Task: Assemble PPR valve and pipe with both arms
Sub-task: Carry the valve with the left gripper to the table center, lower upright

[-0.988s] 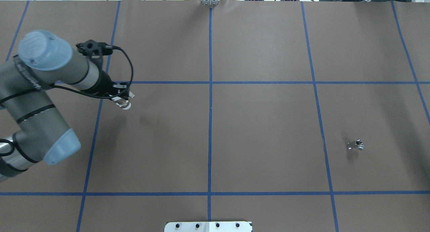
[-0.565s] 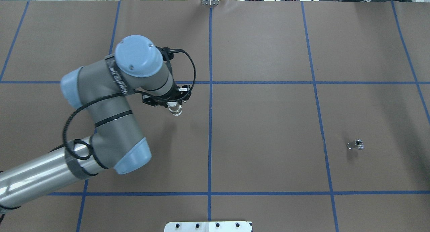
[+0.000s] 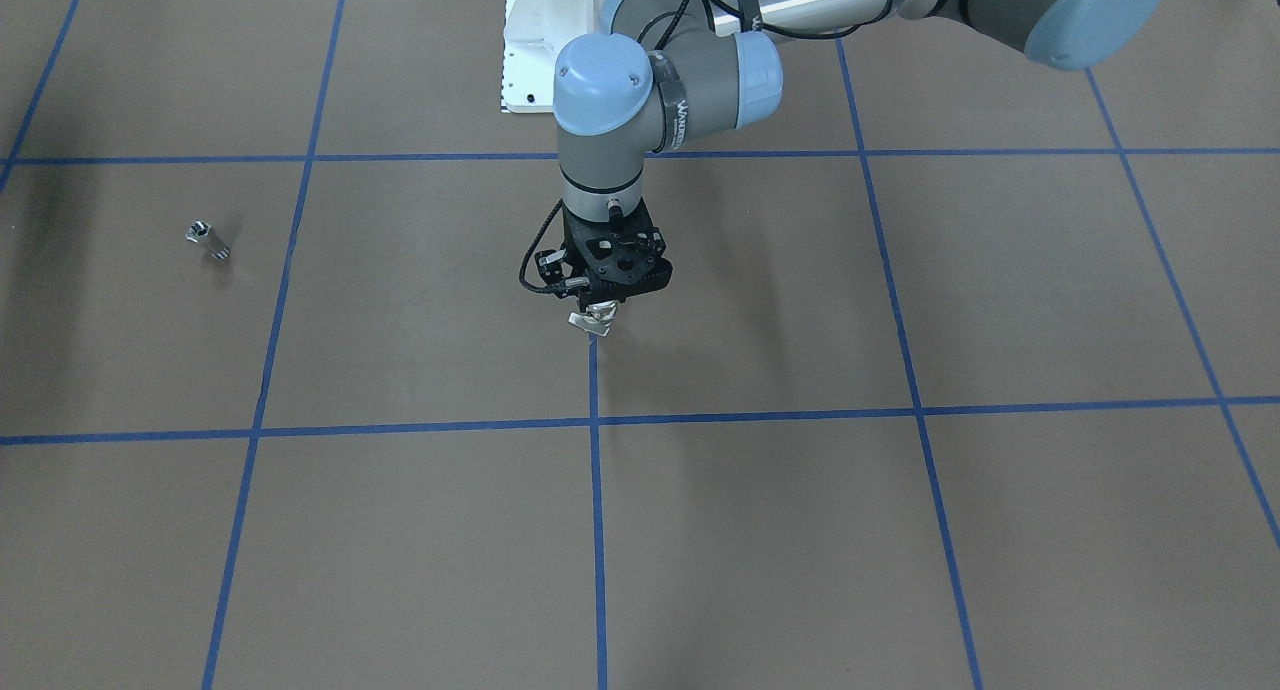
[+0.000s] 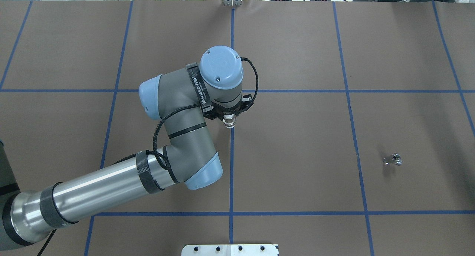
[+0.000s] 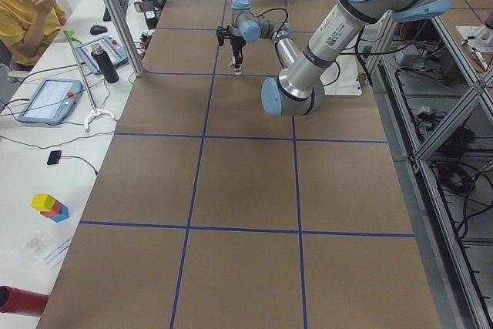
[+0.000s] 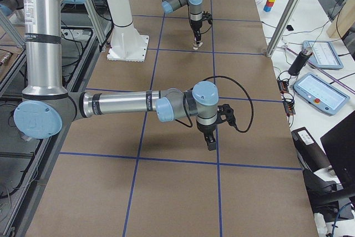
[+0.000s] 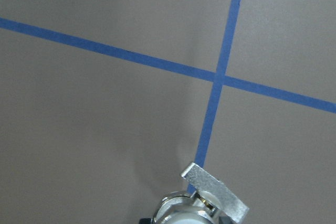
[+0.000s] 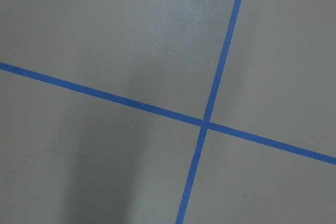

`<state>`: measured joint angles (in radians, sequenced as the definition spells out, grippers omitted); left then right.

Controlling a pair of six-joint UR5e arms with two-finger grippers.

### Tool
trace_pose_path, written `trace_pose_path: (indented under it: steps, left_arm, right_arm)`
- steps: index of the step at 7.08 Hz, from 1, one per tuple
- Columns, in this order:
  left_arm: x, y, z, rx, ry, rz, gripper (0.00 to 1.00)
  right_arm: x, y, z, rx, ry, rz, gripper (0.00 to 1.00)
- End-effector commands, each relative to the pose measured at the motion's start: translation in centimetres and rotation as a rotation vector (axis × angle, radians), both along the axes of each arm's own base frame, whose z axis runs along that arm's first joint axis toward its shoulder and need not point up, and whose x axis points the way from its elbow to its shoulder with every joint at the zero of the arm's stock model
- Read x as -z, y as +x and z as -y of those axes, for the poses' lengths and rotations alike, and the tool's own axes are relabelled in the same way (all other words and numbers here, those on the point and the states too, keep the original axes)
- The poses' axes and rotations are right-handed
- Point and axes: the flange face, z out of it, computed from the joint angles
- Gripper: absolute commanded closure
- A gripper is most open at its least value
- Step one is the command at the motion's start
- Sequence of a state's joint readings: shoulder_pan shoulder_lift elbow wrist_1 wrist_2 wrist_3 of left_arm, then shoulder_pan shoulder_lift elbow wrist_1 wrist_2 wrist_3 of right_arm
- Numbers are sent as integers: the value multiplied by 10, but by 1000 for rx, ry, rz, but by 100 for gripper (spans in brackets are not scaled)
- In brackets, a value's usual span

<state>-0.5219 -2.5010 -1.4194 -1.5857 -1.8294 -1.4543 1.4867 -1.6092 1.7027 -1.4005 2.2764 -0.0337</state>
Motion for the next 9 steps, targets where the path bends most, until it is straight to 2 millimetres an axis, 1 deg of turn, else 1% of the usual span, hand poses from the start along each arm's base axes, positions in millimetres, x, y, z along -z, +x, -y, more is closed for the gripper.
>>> trace_pose_path:
  steps: [1, 2, 3, 4, 5, 6, 7, 8, 9]
  left_arm:
    - [-5, 16, -8, -5, 20, -2, 69]
    - [-8, 22, -8, -3, 29, -2, 57]
    - [-10, 23, -8, -5, 33, -6, 40]
    - [-9, 23, -8, -11, 43, -5, 3]
    - [-9, 22, -8, -21, 55, -5, 1]
    - [-2, 18, -9, -31, 71, -14, 1]
    - [12, 0, -7, -41, 105, -35, 1]
    - [15, -29, -5, -51, 135, -26, 1]
    - [12, -73, -3, -86, 156, -3, 1]
  right_arm:
    - [0, 0, 0, 0, 0, 0, 0]
    - [0, 0, 0, 0, 0, -1, 0]
    - [0, 0, 0, 0, 0, -1, 0]
    - [0, 0, 0, 0, 0, 0, 0]
    - [0, 0, 0, 0, 0, -1, 0]
    - [0, 0, 0, 0, 0, -1, 0]
    - [1, 0, 1, 0, 2, 0, 0]
    - [1, 0, 1, 0, 2, 0, 0]
    - [1, 0, 1, 0, 2, 0, 0]
